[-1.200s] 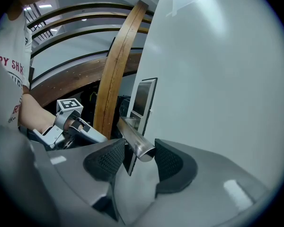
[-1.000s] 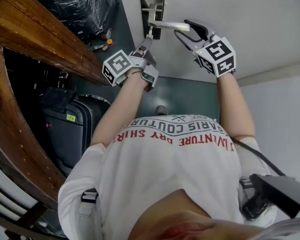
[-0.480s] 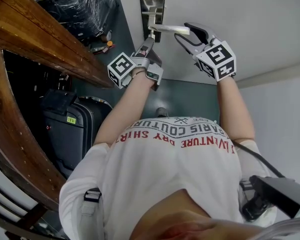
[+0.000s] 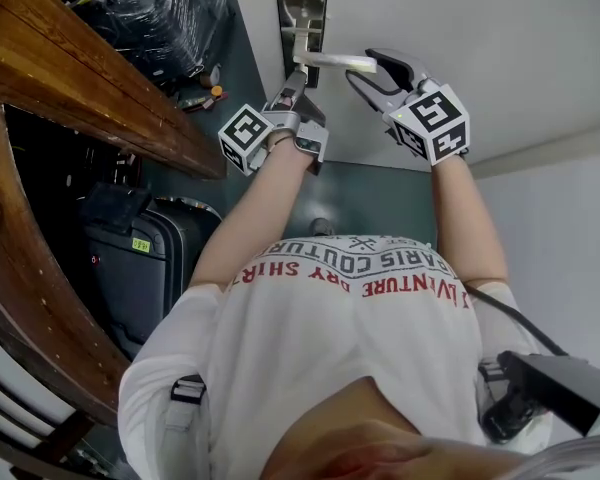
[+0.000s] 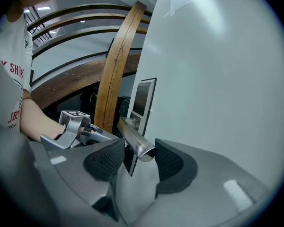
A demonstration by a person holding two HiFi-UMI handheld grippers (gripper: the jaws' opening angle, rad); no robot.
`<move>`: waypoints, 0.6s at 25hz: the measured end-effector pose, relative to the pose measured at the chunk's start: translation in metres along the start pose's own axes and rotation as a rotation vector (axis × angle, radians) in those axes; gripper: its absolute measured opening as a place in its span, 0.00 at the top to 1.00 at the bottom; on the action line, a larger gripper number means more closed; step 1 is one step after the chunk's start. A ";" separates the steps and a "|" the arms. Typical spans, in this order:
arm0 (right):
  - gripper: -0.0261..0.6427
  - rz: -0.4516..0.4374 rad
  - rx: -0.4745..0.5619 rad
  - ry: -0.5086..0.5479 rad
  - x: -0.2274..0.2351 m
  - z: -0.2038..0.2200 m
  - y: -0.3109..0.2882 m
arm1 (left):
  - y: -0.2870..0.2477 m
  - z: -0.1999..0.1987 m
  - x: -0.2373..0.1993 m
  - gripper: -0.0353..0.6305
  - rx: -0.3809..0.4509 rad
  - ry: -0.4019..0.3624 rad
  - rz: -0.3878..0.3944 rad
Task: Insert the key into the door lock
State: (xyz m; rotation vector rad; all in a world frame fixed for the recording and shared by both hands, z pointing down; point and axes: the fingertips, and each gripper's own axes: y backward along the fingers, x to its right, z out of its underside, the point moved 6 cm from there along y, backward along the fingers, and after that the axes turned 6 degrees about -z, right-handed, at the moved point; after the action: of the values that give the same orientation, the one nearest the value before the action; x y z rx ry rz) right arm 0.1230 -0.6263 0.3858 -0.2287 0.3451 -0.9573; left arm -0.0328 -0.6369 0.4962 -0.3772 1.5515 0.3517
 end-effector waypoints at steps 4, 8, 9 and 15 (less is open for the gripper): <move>0.68 -0.005 0.009 -0.008 0.001 0.000 -0.001 | -0.002 -0.002 0.000 0.91 -0.014 -0.024 0.010; 0.68 -0.003 0.029 -0.058 0.001 0.002 -0.001 | -0.007 -0.006 0.002 0.91 -0.078 -0.148 0.015; 0.68 0.007 0.026 -0.061 0.002 0.002 -0.001 | -0.007 -0.007 0.002 0.89 -0.097 -0.197 0.009; 0.68 0.105 0.132 -0.074 -0.012 -0.014 0.031 | 0.036 -0.018 0.024 0.83 -0.182 -0.570 -0.035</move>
State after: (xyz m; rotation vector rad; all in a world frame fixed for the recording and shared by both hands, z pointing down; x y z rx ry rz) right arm 0.1349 -0.5999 0.3646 -0.1242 0.2230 -0.8622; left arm -0.0652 -0.6127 0.4725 -0.4020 0.9578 0.5236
